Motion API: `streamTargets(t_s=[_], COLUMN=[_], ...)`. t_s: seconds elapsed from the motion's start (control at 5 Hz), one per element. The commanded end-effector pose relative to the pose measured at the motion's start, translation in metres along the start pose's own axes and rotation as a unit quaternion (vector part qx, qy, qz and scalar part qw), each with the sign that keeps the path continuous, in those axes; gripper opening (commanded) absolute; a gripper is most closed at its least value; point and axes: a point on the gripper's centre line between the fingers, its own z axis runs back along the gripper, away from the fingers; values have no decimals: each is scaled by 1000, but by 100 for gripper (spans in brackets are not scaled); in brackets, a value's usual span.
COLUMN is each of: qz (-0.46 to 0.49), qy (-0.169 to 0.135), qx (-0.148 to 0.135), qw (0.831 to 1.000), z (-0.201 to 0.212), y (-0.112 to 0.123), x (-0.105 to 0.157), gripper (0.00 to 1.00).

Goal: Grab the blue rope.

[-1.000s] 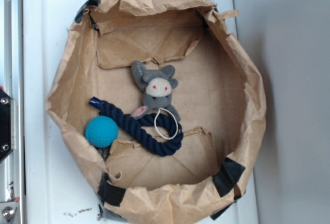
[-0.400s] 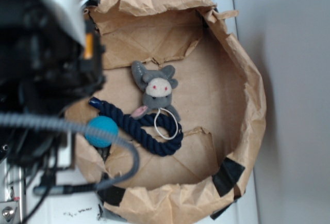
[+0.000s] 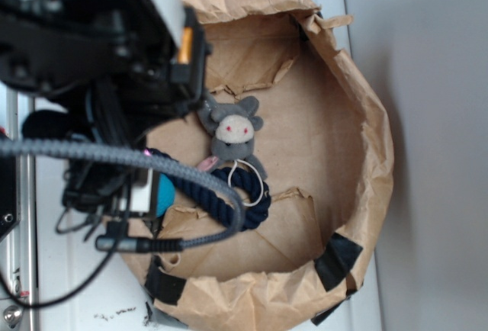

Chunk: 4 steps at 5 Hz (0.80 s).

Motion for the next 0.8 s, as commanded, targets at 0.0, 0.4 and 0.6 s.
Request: streamTargets(t_s=[0.0,0.4,0.6], qz=[-6,-11,-4], qy=[-14,-13,-4], qx=[2,16,33], qw=[1000,1000,999], z=[8,-19,-34], y=[-3,13,33], x=[6,11,27], gripper=[100,100,100])
